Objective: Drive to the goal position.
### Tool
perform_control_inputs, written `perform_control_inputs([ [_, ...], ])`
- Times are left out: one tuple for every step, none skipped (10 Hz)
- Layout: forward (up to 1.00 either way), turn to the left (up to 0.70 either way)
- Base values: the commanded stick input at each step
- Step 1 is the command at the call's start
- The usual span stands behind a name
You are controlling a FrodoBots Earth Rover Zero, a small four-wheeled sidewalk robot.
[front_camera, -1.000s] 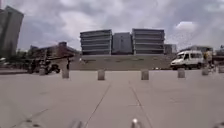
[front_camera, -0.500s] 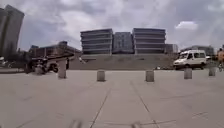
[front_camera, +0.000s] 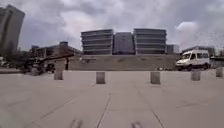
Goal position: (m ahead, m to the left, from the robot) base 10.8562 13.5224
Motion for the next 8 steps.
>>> perform_control_inputs([
  [0.85, -0.02],
  [0.85, -0.02],
  [0.85, -0.02],
  [0.85, -0.02],
  [0.85, -0.02],
  [0.85, -0.04],
  [0.85, -0.27],
  [0.85, -0.27],
])
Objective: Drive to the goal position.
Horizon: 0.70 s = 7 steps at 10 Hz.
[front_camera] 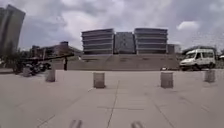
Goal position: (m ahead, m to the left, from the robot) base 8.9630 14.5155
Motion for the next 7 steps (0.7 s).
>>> perform_control_inputs([
  [0.85, -0.27],
  [0.85, -0.27],
  [0.85, -0.27],
  [0.85, -0.17],
  [0.85, -0.05],
  [0.85, -0.02],
  [0.85, -0.02],
])
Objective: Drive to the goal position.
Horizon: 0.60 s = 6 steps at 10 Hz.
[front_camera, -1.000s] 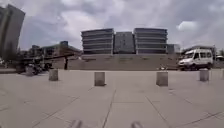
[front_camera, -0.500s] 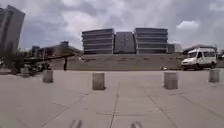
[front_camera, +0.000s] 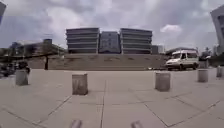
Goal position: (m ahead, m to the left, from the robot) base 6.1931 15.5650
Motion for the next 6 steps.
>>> perform_control_inputs([
  [0.85, -0.02],
  [0.85, -0.02],
  [0.85, -0.02],
  [0.85, -0.02],
  [0.85, -0.02],
  [0.85, -0.02],
])
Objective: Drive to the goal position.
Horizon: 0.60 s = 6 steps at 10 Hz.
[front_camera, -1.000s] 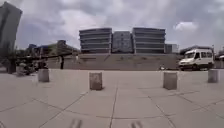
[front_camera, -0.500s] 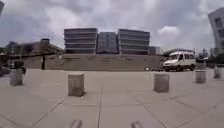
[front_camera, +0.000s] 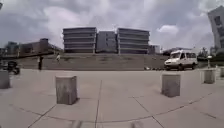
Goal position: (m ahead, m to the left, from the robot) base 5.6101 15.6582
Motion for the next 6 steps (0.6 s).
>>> perform_control_inputs([
  [0.85, -0.02],
  [0.85, -0.02],
  [0.85, -0.02],
  [0.85, -0.02],
  [0.85, -0.02],
  [0.85, -0.02],
])
